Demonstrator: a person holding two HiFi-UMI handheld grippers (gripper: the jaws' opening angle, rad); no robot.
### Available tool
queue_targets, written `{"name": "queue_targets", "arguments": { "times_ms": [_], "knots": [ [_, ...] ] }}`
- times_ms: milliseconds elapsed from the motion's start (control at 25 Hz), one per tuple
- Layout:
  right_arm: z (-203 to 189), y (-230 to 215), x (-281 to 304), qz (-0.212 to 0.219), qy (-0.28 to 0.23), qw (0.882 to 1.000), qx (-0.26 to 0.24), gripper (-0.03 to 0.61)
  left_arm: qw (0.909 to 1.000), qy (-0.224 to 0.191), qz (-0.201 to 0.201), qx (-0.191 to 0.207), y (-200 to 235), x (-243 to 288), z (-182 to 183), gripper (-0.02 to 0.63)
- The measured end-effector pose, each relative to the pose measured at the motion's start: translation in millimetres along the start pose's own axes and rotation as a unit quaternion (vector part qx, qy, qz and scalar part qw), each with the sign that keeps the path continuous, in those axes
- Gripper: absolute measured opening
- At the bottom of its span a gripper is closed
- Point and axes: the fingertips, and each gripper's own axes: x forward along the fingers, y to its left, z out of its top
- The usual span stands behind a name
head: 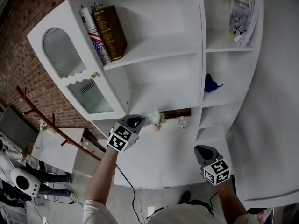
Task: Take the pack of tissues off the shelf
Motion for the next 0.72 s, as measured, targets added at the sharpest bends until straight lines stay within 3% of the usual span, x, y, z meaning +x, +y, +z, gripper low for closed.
{"name": "queue_targets", "arguments": {
  "times_ms": [720],
  "knots": [
    [23, 101, -58, -0.041, -0.003, 0.998, -0.053, 0.034, 0.9978, -0.038, 0.028, -0.046, -64, -127, -65, 0.026]
  ]
}}
